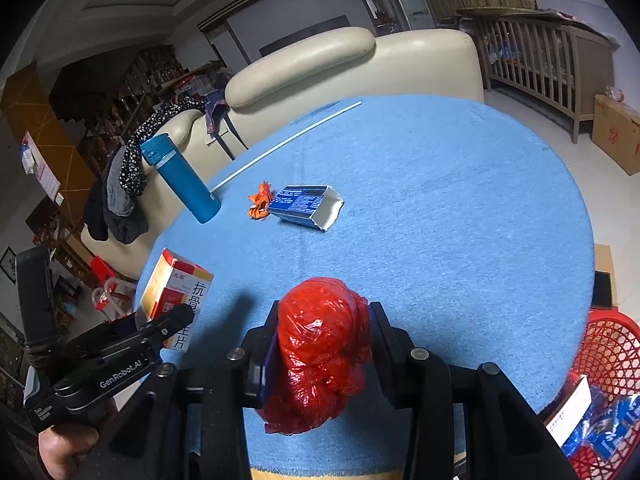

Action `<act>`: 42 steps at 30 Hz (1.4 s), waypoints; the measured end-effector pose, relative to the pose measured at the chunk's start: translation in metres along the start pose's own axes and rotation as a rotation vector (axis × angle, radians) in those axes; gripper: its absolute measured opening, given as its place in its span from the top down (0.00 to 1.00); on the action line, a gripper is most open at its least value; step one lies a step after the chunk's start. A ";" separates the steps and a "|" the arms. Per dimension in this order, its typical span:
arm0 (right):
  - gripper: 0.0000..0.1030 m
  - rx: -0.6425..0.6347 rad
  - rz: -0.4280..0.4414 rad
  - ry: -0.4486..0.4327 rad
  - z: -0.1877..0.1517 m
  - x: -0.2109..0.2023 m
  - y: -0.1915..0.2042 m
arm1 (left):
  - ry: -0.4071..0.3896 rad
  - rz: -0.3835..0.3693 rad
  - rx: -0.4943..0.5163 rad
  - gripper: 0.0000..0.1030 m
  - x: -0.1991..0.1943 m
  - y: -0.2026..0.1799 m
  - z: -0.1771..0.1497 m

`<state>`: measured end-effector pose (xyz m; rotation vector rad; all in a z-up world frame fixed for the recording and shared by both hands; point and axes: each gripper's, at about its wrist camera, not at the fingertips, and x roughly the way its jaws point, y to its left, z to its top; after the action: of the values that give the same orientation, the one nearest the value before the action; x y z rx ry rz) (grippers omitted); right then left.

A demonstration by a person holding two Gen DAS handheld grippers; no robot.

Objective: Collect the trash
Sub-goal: 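Carry the red bag and medicine box over the red wastebasket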

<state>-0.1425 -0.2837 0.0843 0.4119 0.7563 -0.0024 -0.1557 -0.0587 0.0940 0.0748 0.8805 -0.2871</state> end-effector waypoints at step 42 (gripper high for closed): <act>0.59 0.053 0.000 -0.053 -0.005 -0.025 -0.023 | -0.009 -0.004 0.045 0.43 0.000 -0.027 0.000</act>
<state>-0.1676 -0.3070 0.0895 0.4603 0.7054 -0.0335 -0.1633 -0.0846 0.0951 0.1139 0.8659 -0.3105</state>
